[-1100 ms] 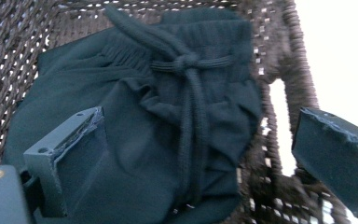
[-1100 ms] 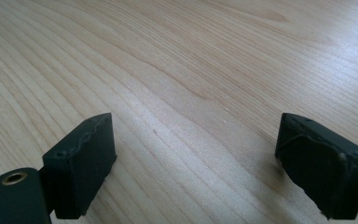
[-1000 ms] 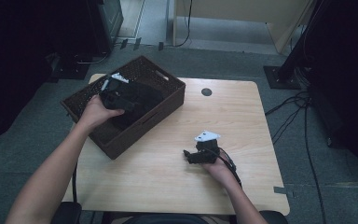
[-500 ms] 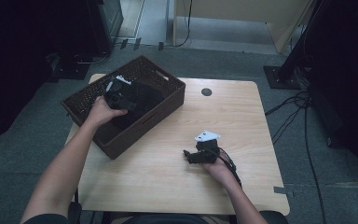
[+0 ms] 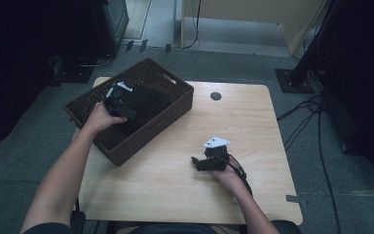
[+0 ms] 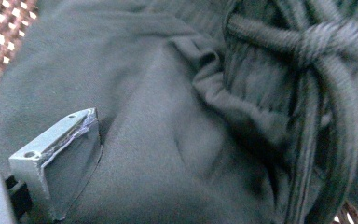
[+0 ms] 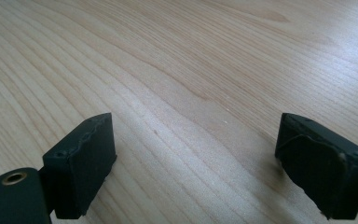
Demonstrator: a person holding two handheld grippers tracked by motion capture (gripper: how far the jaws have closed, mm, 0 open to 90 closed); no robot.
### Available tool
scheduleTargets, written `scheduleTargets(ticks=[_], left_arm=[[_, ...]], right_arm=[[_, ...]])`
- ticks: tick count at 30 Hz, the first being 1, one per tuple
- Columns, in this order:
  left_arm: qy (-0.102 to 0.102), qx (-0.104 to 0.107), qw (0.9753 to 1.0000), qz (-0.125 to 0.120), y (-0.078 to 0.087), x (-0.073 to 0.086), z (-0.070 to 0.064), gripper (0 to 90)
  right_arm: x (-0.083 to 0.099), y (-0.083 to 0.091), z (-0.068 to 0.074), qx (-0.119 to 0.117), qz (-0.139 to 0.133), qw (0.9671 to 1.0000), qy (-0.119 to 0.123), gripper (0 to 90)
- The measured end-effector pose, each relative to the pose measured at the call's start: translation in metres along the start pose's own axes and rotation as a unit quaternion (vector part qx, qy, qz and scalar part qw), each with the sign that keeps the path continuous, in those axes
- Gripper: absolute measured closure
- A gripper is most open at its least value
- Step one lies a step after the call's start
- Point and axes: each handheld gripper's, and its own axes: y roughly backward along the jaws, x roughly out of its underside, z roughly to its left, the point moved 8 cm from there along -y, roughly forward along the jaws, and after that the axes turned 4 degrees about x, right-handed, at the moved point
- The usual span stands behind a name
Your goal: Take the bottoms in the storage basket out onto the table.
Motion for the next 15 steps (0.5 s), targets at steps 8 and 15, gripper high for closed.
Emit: scheduleTargets(ticks=[8,15], left_arm=[[-0.04,-0.006,0.9991,0.01,-0.009,0.002,-0.015,0.8],[-0.05,-0.004,0.9986,-0.018,0.001,-0.011,-0.016,62.0]], right_arm=[[0.0,0.0,0.0,-0.001,0.0,1.0,0.0,11.6],[0.0,0.0,0.0,-0.001,0.0,1.0,0.0,11.5]])
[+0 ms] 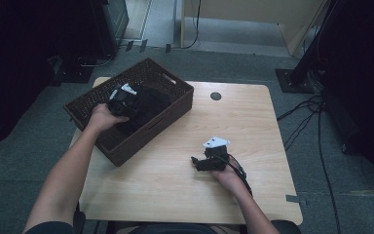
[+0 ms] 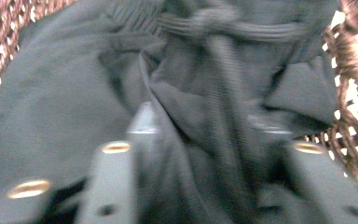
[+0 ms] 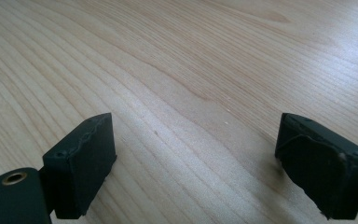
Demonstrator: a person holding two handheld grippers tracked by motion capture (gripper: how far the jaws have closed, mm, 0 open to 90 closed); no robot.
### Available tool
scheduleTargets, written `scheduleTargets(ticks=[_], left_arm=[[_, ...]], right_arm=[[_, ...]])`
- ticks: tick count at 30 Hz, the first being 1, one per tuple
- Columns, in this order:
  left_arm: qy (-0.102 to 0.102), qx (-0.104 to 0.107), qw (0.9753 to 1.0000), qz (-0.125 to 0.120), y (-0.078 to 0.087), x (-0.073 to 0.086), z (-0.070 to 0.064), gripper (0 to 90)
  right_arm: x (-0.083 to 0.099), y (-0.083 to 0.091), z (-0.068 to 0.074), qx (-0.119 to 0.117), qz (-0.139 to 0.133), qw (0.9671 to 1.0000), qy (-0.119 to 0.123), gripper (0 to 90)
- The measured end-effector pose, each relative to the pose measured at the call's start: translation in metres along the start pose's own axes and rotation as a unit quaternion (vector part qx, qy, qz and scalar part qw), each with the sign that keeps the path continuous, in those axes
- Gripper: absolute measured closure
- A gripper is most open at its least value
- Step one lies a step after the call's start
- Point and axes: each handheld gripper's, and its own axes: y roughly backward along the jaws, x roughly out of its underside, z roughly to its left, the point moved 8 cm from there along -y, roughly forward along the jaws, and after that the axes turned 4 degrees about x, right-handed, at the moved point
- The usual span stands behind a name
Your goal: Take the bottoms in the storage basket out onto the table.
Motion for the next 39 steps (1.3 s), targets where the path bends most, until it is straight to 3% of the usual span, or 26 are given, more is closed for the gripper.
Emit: scheduleTargets(ticks=[3,5,8,10,13,15,16,21,24,27,31,39], left_arm=[[0.007,0.006,1.0,-0.004,0.007,-0.009,0.006,77.6],[0.02,0.008,0.9994,-0.026,0.016,-0.018,0.014,81.3],[0.02,-0.017,0.9991,-0.034,0.023,-0.025,0.025,83.1],[0.035,-0.031,0.9984,-0.032,0.021,-0.025,0.037,83.2],[0.057,-0.023,0.9978,-0.025,0.011,-0.018,0.047,82.0],[0.069,-0.021,0.997,-0.028,0.003,-0.013,0.049,75.4],[0.077,-0.022,0.9963,-0.03,0.001,-0.011,0.049,67.9],[0.079,-0.029,0.9963,-0.014,-0.002,-0.002,0.052,18.9],[0.091,-0.01,0.9958,-0.007,0.001,0.004,0.052,6.5],[0.085,0.009,0.9964,0.007,-0.002,0.012,0.049,1.7],[0.076,0.009,0.9968,0.022,-0.012,0.018,0.047,1.7],[0.08,0.009,0.9968,0.0,-0.04,0.021,0.05,0.0]], right_arm=[[0.0,0.0,0.0,0.0,0.0,1.0,0.0,11.6],[0.0,0.0,0.0,0.0,0.0,1.0,0.0,11.6],[0.0,0.0,0.0,0.0,0.0,1.0,0.0,11.6],[0.0,0.0,0.0,0.0,0.001,1.0,0.0,11.6],[0.0,0.0,0.0,0.0,0.001,1.0,0.0,11.6],[0.0,0.0,0.0,0.0,0.001,1.0,0.0,11.6],[0.0,0.0,0.0,0.0,0.001,1.0,0.0,11.6],[0.0,0.0,0.0,0.0,0.0,1.0,0.0,11.6],[0.0,0.0,0.0,0.0,0.001,1.0,0.0,11.6],[0.0,0.0,0.0,0.0,0.0,1.0,0.0,11.5],[-0.001,-0.001,0.0,0.0,0.0,1.0,0.001,11.5],[-0.001,-0.001,0.001,0.0,0.0,1.0,0.001,11.6]])
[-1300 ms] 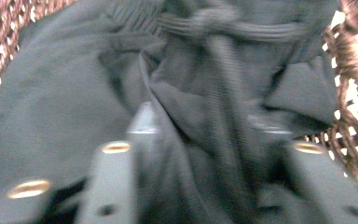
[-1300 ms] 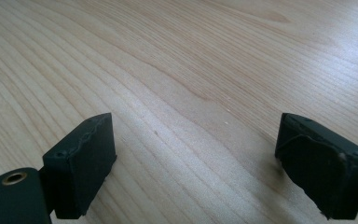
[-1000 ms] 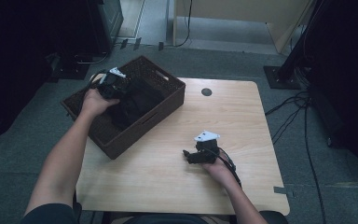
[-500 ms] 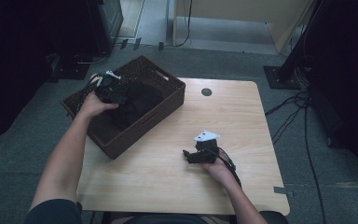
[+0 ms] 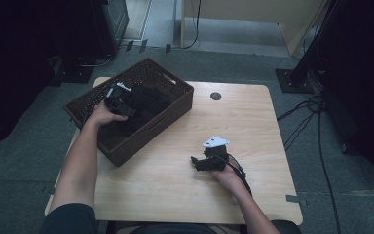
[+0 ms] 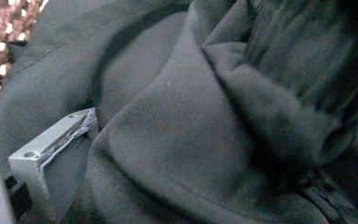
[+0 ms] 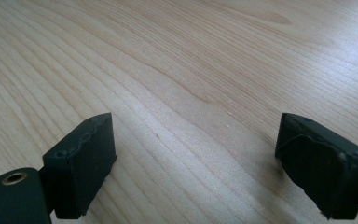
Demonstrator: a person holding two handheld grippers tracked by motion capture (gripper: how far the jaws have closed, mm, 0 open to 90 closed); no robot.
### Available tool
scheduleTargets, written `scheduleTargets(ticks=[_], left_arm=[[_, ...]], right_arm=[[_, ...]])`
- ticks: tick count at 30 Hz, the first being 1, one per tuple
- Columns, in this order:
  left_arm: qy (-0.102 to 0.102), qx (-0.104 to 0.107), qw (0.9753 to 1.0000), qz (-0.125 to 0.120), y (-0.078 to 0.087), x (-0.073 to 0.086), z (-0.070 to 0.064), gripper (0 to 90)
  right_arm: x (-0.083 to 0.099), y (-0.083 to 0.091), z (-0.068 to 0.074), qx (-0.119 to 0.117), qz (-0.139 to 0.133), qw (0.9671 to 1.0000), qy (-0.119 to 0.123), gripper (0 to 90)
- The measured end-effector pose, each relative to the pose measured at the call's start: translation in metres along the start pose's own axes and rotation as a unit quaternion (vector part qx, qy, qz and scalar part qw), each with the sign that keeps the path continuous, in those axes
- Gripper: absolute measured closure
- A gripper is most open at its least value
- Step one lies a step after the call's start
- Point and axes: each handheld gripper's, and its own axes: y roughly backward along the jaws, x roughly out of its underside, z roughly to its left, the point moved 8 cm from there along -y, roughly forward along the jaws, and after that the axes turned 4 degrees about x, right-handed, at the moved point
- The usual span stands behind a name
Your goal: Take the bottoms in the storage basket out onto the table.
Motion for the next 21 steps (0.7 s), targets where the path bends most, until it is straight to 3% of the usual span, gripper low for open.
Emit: scheduleTargets(ticks=[3,5,8,12,13,17,21], left_arm=[[0.003,0.01,0.9999,-0.01,-0.003,0.002,0.002,0.0],[-0.002,0.006,0.9998,-0.017,-0.005,0.004,0.002,0.0],[0.01,0.005,0.9998,-0.016,-0.006,0.006,0.0,0.0],[0.005,0.009,0.9999,-0.001,-0.006,0.005,-0.009,0.0],[-0.002,0.019,0.9998,0.003,-0.006,0.006,-0.013,0.0],[-0.011,0.006,0.9999,0.001,-0.008,0.006,-0.015,0.0],[-0.003,-0.012,0.9995,-0.029,-0.013,0.006,-0.012,0.0]], right_arm=[[0.0,0.0,0.0,0.0,0.0,1.0,0.0,11.6],[0.0,0.0,0.0,0.0,0.0,1.0,0.0,11.6],[0.0,0.0,0.0,0.0,0.0,1.0,0.0,11.6],[0.0,0.0,0.0,0.0,0.0,1.0,0.0,11.6],[0.0,0.0,0.0,0.0,0.0,1.0,0.0,11.6],[0.0,0.0,0.0,0.0,0.0,1.0,0.0,11.6],[0.0,0.0,0.0,0.0,0.0,1.0,0.0,11.6]])
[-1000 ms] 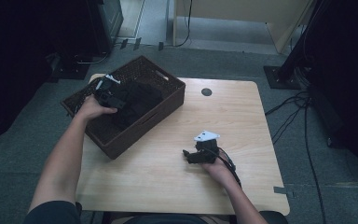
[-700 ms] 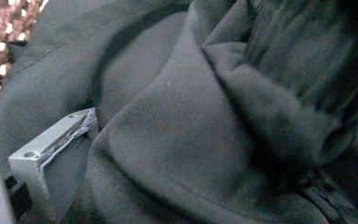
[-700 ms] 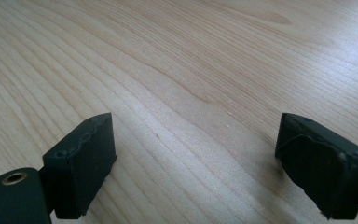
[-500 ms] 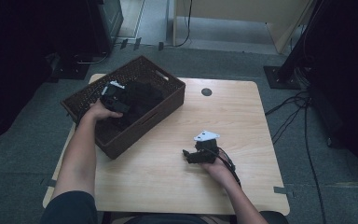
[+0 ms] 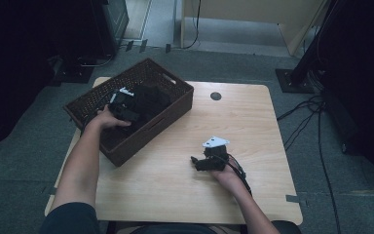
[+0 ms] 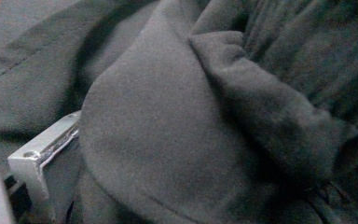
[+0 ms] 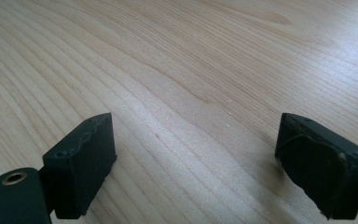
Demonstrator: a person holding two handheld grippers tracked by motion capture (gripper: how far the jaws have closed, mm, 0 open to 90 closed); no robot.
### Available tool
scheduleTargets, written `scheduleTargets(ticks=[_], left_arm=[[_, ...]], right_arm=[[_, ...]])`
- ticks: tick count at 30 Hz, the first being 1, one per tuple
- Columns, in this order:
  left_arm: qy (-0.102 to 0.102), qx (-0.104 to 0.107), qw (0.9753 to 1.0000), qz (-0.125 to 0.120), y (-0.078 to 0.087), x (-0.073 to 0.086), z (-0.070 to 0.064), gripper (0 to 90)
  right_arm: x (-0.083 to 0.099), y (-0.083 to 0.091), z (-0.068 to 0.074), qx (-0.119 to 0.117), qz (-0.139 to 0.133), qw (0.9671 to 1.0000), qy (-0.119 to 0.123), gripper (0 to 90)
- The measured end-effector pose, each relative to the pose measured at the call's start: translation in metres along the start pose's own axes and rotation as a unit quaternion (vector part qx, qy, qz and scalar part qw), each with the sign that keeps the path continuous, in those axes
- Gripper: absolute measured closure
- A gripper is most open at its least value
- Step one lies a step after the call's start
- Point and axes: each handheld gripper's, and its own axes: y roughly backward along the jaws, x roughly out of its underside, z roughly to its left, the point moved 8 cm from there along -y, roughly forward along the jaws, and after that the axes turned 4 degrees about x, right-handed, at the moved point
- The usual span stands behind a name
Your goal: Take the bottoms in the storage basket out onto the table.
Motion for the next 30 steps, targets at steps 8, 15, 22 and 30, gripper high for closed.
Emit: scheduleTargets(ticks=[8,15,22,30], left_arm=[[0.023,-0.04,0.9981,-0.042,-0.01,-0.003,-0.003,0.0],[0.02,-0.061,0.9969,-0.046,-0.013,-0.004,-0.002,0.0],[0.054,-0.063,0.9957,-0.042,-0.008,-0.004,0.0,15.3],[0.089,-0.051,0.9943,-0.03,0.002,-0.008,0.003,62.2]], right_arm=[[-0.001,-0.001,0.0,0.001,0.0,1.0,-0.002,11.6],[-0.001,-0.001,0.0,0.003,0.0,1.0,-0.002,11.6],[-0.001,-0.001,0.0,0.003,0.001,1.0,-0.002,11.6],[-0.001,-0.001,0.0,0.002,0.001,1.0,-0.002,11.6]])
